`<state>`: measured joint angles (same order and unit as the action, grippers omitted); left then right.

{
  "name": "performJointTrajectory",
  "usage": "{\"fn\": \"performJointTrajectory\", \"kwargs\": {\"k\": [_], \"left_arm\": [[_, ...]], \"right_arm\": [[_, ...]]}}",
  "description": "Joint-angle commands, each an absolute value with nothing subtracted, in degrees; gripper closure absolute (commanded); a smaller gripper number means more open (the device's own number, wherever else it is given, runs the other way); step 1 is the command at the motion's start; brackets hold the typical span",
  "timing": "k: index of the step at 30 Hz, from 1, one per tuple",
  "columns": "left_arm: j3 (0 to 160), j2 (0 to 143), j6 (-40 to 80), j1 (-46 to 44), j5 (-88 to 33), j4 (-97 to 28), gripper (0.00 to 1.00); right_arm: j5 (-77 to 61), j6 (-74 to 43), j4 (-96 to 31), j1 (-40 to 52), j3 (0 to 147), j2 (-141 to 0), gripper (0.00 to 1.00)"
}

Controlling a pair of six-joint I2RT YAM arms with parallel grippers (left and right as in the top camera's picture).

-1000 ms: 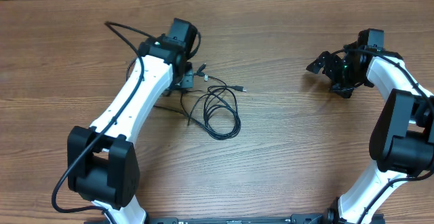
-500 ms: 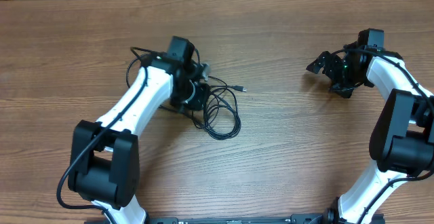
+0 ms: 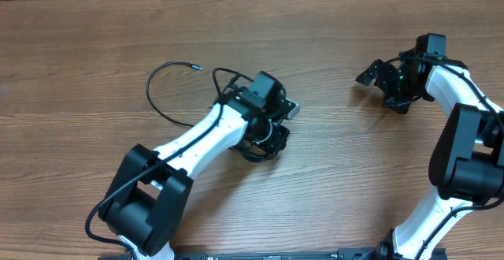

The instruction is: Untangle cables

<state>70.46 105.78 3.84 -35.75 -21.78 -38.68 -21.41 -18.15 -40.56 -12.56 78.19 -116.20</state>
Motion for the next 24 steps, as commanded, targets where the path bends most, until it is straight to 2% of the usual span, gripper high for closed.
{"fn": "performJointTrajectory", "kwargs": {"k": [1,24], "left_arm": [[69.91,105.67,9.52,-38.3,-9.56,-38.37,0.78],[69.45,105.73,9.5,-39.05,-8.38,-37.91,0.79]], "right_arm": [[-20.58,-17.93,-40.51,-12.56,77.21,-117.03,0.0],[-20.58,-17.93,-40.51,-12.56,77.21,-117.03,0.0]]}}
